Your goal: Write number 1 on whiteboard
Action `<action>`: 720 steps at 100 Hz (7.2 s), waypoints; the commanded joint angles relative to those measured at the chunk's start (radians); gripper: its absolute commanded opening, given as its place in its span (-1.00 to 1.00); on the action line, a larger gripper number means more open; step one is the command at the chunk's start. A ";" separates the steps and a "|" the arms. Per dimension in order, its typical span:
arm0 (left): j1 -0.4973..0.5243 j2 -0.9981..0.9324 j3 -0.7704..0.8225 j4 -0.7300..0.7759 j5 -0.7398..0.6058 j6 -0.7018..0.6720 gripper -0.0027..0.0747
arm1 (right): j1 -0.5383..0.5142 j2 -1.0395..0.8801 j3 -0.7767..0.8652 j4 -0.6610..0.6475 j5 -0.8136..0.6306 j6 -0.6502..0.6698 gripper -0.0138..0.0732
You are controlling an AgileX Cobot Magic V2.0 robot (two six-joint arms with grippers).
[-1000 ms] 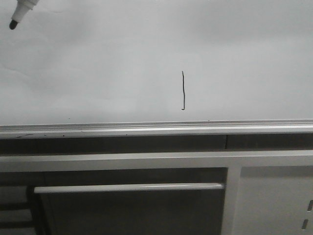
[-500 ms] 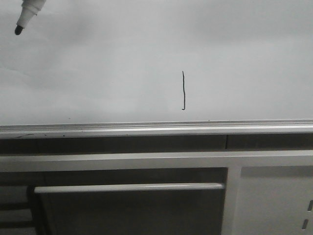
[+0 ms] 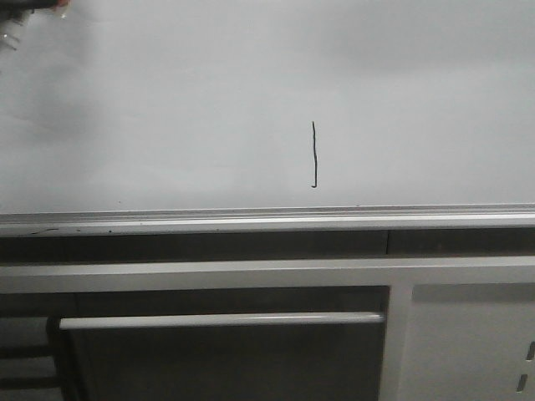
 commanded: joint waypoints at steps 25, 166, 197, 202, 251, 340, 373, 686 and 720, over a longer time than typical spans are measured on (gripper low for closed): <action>-0.107 0.017 0.018 -0.123 -0.272 0.122 -0.99 | 0.000 -0.008 -0.026 0.041 -0.026 -0.002 0.15; -0.178 0.447 0.036 -0.185 -0.789 0.116 -0.98 | 0.000 -0.008 -0.026 0.041 -0.026 -0.002 0.15; -0.178 0.447 0.036 -0.185 -0.789 0.116 -0.98 | 0.000 -0.008 -0.026 0.041 -0.026 -0.002 0.15; -0.178 0.447 0.036 -0.185 -0.789 0.116 -0.98 | 0.000 -0.008 -0.026 0.041 -0.026 -0.002 0.15; -0.178 0.447 0.036 -0.178 -0.789 0.116 -0.98 | 0.000 -0.008 -0.026 0.041 -0.026 -0.002 0.15; -0.178 0.447 0.036 -0.178 -0.789 0.116 -0.40 | 0.000 -0.008 -0.026 0.041 -0.026 -0.002 0.15; -0.178 0.447 0.036 -0.178 -0.789 0.116 -0.16 | 0.000 -0.008 -0.026 0.041 -0.026 -0.002 0.15; -0.312 -0.177 -0.201 -0.218 0.273 0.517 -0.98 | 0.000 -0.514 0.237 -0.043 -0.402 -0.002 -0.80; -0.457 -0.295 0.016 -0.284 0.009 0.515 -0.98 | 0.000 -0.714 0.473 -0.043 -0.396 -0.002 -0.80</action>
